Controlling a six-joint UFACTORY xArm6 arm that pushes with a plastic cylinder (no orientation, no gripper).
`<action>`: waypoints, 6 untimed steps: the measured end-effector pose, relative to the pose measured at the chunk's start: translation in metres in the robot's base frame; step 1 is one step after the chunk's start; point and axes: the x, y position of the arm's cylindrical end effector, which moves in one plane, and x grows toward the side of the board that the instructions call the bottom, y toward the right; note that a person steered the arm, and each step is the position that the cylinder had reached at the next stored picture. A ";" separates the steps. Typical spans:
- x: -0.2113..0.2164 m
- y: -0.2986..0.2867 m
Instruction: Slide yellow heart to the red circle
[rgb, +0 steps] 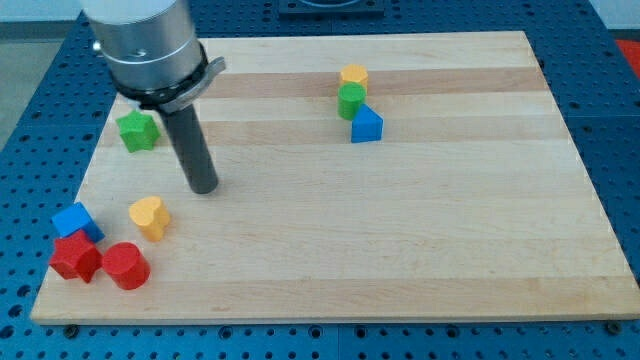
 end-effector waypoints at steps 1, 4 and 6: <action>0.006 -0.027; 0.026 -0.075; -0.005 -0.069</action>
